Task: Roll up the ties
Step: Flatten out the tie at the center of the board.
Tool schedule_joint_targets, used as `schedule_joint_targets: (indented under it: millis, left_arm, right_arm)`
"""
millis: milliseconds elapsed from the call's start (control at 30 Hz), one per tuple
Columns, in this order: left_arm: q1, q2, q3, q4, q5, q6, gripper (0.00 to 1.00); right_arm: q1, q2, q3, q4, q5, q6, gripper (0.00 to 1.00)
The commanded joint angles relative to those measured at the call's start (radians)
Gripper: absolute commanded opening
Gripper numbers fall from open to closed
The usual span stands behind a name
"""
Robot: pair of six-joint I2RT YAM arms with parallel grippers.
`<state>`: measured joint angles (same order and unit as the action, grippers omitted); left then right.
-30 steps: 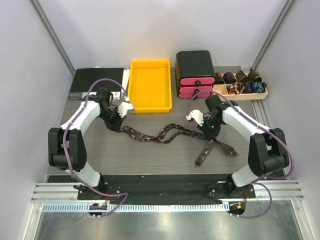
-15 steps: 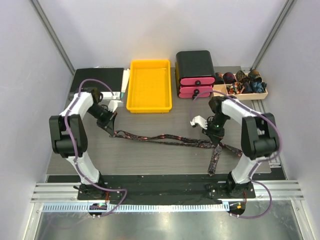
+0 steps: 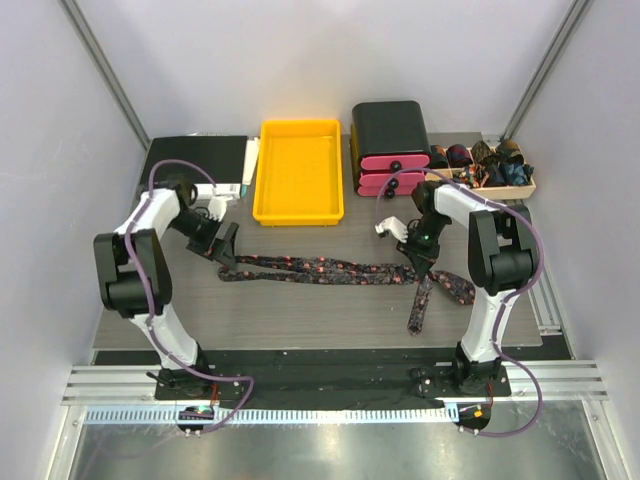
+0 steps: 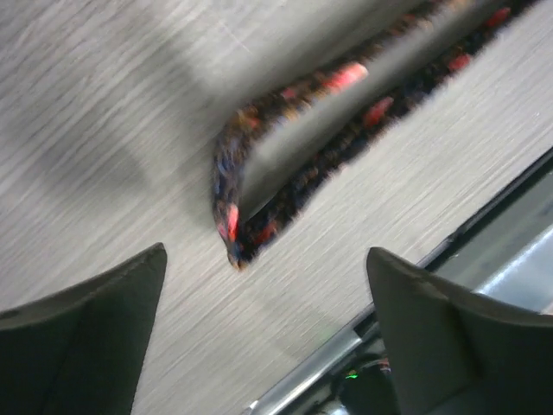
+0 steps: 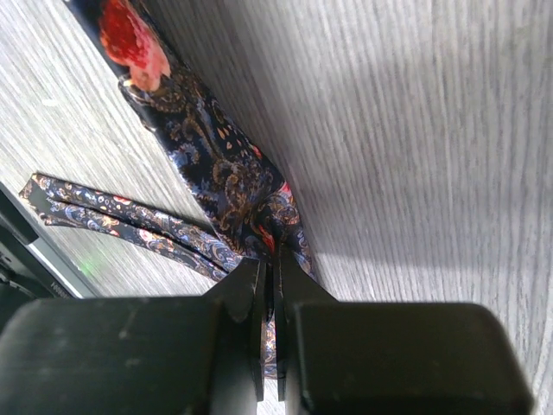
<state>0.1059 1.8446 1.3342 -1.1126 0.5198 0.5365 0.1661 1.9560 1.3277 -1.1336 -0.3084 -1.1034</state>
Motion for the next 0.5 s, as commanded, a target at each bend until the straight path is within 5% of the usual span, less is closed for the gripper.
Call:
schedule_joint_targets:
  millis: [0,300,467]
  left_arm:
    - [0.005,-0.213,-0.090,0.106,0.037,0.268,1.00]
    - [-0.077,-0.281,-0.242,0.215,-0.027,0.540,1.00]
    - [-0.161,-0.272,-0.317,0.368,-0.127,0.560,0.98]
  right_arm:
    - [-0.002,0.000,0.001,0.052,-0.003,0.028,0.08]
    - [-0.002,0.003,-0.001,0.086,0.005,0.080,0.08]
    - [0.006,-0.008,-0.022,0.097,0.003,0.085,0.04]
